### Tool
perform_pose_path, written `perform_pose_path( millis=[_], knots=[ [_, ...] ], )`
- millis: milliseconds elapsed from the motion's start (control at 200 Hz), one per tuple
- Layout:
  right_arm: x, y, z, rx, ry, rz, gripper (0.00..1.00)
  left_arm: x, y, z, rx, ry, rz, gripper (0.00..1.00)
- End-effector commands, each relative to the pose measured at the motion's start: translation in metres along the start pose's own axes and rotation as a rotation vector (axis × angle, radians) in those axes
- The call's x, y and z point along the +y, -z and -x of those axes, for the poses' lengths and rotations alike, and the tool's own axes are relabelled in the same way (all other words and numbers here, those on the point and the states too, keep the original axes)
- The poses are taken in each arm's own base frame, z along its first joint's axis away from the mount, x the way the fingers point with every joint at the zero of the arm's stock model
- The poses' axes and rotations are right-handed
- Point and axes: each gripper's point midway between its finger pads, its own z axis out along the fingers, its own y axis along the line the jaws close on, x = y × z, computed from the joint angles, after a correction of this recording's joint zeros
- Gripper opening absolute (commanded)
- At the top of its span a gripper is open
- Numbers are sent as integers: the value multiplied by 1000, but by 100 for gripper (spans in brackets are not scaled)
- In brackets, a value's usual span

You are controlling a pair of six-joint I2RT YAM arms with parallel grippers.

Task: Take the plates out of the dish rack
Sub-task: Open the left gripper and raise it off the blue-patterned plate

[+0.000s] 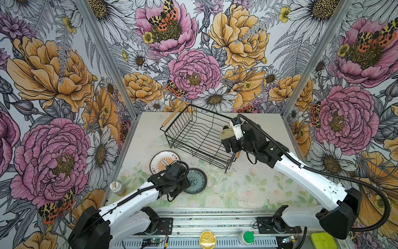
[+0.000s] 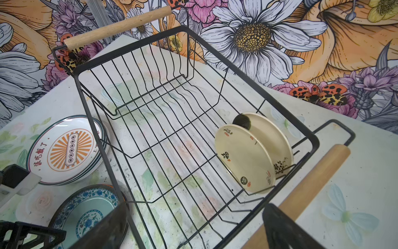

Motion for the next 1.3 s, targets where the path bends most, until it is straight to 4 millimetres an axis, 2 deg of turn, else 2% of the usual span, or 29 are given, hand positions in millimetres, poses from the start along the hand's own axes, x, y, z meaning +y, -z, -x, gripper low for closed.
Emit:
perform_pose_path(
  millis=[0, 195, 345, 606, 731, 826, 876, 1111, 1296],
  knots=[
    [9, -6, -5, 33, 48, 35, 99, -11, 10, 5, -19, -17, -24, 67],
    [3, -17, -2, 86, 94, 15, 99, -3, 21, 8, -43, -34, -4, 73],
    [-9, -31, 2, 126, 116, -13, 99, -4, 31, 15, -67, -48, -48, 76],
    [-46, -68, 2, 227, 110, -48, 99, -11, 56, 34, -112, -47, -155, 80],
    [-57, -85, -2, 270, 111, -50, 99, -17, 67, 40, -127, -67, -194, 89],
    [-64, -95, -4, 289, 103, -48, 99, -18, 69, 44, -131, -69, -201, 91],
    [-68, -100, -5, 298, 99, -47, 99, -17, 70, 46, -134, -68, -204, 99],
    [-79, -121, -12, 337, 90, -45, 99, -14, 72, 52, -139, -56, -215, 99],
    [-87, -131, -22, 370, 89, -65, 95, -10, 72, 54, -139, -45, -219, 99]
  ],
)
